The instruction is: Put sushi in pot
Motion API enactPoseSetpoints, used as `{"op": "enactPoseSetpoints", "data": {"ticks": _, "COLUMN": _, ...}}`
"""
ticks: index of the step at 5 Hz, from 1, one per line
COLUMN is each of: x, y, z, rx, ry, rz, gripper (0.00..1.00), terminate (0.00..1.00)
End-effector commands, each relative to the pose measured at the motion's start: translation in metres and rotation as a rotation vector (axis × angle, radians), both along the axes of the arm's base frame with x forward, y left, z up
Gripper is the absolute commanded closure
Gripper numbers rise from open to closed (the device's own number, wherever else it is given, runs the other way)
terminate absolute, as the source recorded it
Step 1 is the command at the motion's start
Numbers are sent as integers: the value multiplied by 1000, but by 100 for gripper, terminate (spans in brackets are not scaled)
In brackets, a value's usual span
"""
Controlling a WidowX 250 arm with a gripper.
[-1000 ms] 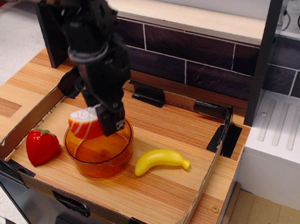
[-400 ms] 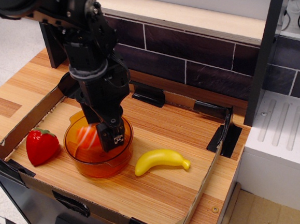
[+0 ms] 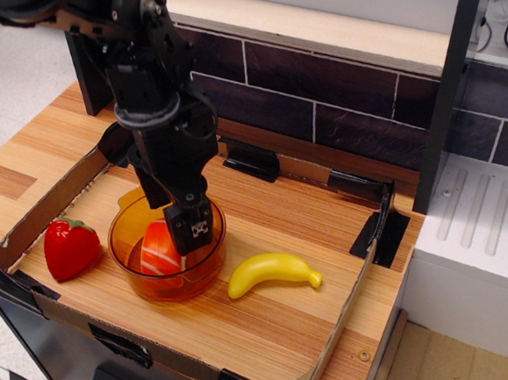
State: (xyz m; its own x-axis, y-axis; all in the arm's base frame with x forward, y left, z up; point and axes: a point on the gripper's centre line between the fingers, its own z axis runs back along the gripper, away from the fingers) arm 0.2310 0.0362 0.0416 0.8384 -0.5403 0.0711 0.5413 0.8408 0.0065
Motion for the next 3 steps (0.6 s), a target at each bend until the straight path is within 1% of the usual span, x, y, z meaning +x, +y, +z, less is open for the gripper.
{"op": "enactPoseSetpoints", "data": {"ticks": 1, "x": 8, "y": 17, "z": 66, "rx": -92, "ry": -119, "rz": 60, "gripper": 0, "terminate": 0}}
{"op": "enactPoseSetpoints", "data": {"ticks": 2, "x": 8, "y": 17, "z": 66, "rx": -92, "ry": -119, "rz": 60, "gripper": 0, "terminate": 0}}
{"op": "enactPoseSetpoints", "data": {"ticks": 3, "x": 8, "y": 17, "z": 66, "rx": -92, "ry": -119, "rz": 60, "gripper": 0, "terminate": 100}}
